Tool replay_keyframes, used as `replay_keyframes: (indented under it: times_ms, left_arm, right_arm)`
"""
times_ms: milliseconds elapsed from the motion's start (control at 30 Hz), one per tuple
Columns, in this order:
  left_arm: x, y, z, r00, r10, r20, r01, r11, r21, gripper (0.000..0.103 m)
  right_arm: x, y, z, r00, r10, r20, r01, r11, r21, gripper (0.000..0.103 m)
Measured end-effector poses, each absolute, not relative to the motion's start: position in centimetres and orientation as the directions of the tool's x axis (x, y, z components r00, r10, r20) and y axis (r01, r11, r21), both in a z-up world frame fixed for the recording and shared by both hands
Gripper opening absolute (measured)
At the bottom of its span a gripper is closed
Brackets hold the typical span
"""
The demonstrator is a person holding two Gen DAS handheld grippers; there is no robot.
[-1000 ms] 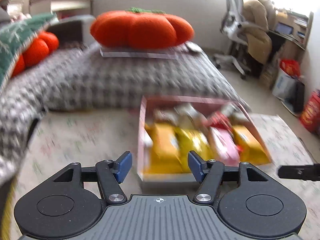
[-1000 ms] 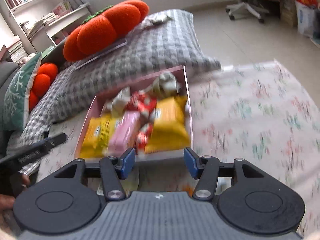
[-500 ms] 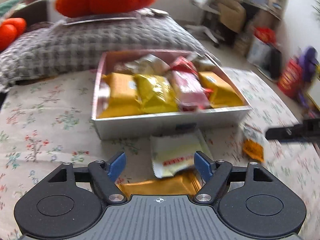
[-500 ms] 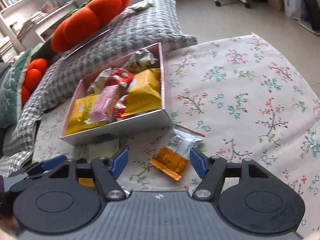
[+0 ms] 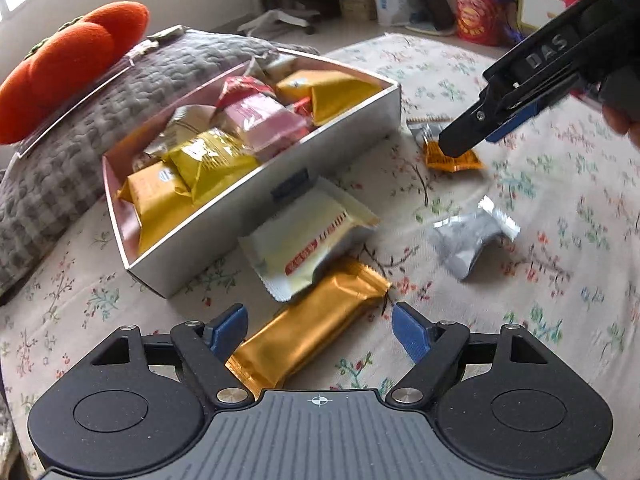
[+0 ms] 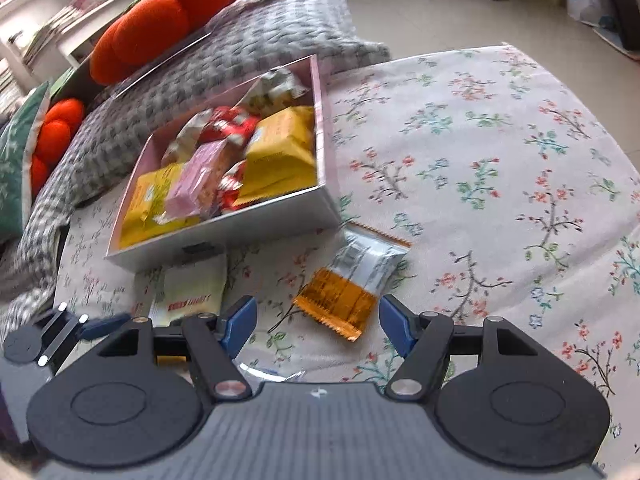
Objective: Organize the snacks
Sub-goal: 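Reach the left tool to the gold bar while the right tool reaches the silver pack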
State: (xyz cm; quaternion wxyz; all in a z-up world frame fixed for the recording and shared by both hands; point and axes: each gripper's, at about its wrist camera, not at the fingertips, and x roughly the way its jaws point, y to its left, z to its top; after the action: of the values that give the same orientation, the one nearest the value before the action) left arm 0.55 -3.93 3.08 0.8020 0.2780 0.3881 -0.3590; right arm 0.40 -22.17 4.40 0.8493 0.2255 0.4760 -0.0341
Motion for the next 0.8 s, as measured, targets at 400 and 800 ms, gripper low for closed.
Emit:
replay_keyframes:
  times_ms: [400,800]
  left_arm:
    - [-0.3,-4.5,2.7,0.417,-0.361,-0.834,0.802,0.578,0.150,0.041]
    - [0.2,-4.5,3.1,0.414,-0.354,-0.839,0.761,0.640,0.105,0.026]
  right_arm:
    - [-1.0,-15.6,5.2,0.480,0.189,-0.857,-0.234,0.969,0.082,0.062]
    - [-0.9,-14.2,2.9,0.443,0.172,-0.880,-0.321,0.947,0.024,0.058]
